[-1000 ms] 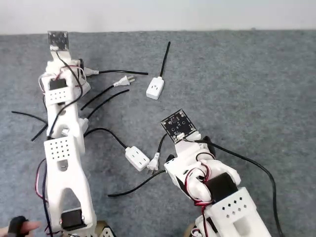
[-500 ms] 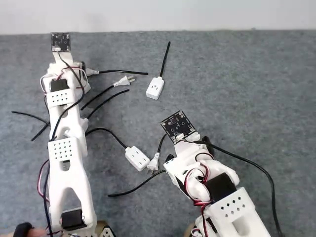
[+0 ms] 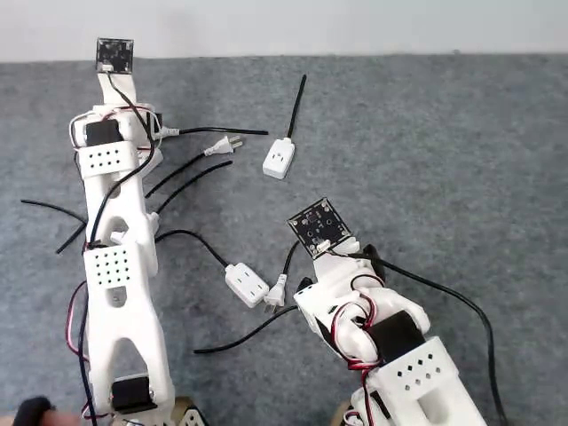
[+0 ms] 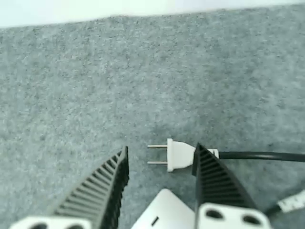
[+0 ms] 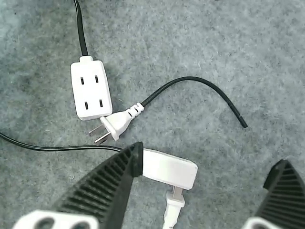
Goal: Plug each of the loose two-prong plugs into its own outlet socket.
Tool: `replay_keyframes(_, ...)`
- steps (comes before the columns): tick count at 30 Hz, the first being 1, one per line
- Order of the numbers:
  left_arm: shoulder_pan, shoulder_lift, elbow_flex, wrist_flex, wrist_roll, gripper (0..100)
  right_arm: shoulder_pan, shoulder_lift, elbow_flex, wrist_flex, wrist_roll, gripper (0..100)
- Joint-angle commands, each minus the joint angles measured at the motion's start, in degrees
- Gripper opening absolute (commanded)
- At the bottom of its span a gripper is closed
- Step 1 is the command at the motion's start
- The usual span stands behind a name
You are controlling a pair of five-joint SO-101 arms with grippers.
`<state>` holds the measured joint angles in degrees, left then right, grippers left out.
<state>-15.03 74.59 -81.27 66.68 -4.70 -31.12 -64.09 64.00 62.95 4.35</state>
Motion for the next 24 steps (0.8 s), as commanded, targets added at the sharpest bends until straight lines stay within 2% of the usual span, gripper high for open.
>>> replay_keyframes(1,0.26,-2.55,-1.36,-9.76,-1.23,22,0.48,-0.13,-0.62,-0.57,-0.79,40.6)
replay_keyframes(6,1.67,0.88,-1.19,-17.41,-7.65,22,0.75,-0.13,-0.62,-0.48,-0.70,40.6)
replay_keyframes(12,3.34,3.78,-1.19,-22.68,-8.44,22,0.48,-0.13,-0.62,-0.75,-0.70,40.6)
replay_keyframes(24,1.14,11.60,-1.19,-24.79,-17.23,22,0.57,-0.13,1.58,-1.10,-0.62,40.6)
